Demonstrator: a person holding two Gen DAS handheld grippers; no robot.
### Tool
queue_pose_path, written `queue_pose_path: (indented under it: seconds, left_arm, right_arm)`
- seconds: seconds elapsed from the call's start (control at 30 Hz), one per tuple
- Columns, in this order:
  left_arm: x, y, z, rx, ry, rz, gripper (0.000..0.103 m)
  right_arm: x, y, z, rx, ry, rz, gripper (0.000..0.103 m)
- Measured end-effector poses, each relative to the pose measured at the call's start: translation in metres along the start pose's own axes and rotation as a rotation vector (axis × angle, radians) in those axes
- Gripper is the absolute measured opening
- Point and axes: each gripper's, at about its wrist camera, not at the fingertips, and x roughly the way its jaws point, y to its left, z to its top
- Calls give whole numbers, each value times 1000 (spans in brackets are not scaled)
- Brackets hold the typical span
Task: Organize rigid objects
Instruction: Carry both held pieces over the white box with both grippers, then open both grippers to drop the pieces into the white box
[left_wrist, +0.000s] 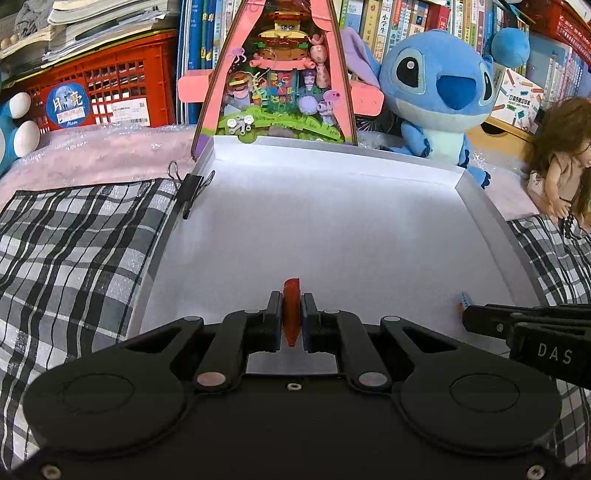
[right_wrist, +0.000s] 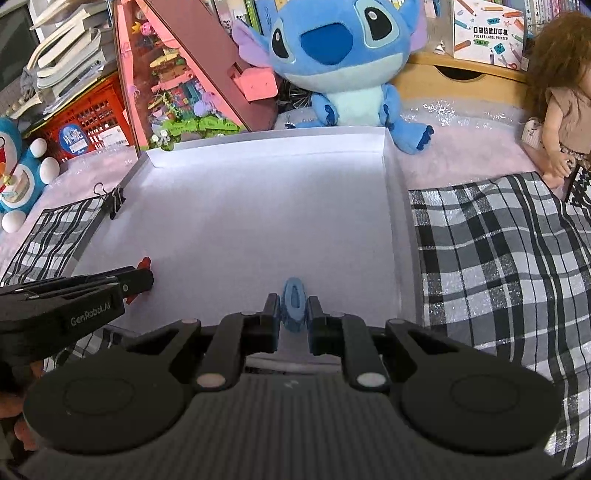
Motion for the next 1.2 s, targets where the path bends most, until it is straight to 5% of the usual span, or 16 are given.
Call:
queue_pose_path:
  seconds: [0.3,0.4,0.47,0.53,0.67,1.2]
  left_arm:
    - [-5,-2,0,14,-3,-4,12]
    - [-15,-3,0,26,-28,7,16]
    - [-23,-1,0,28,-41,-1,26]
    - [-34,1,-2,31,-60,-13,39]
    - [-62,2,-12,61,-104,-42,47]
    - [-133,26,-121,38,-157,-66,55]
  right_arm:
    - [0,1,0,-4,-8,1,19]
    - [-4,2,-1,-10,-20,7,26]
    - [-10,2,-2,-13,-33,11,44]
    - [-17,1,-3,-21,-53,22,47]
    - [-39,-1,-9,-42,-104,45,60]
    - [-116,-19,-114,-162,-306,39,81]
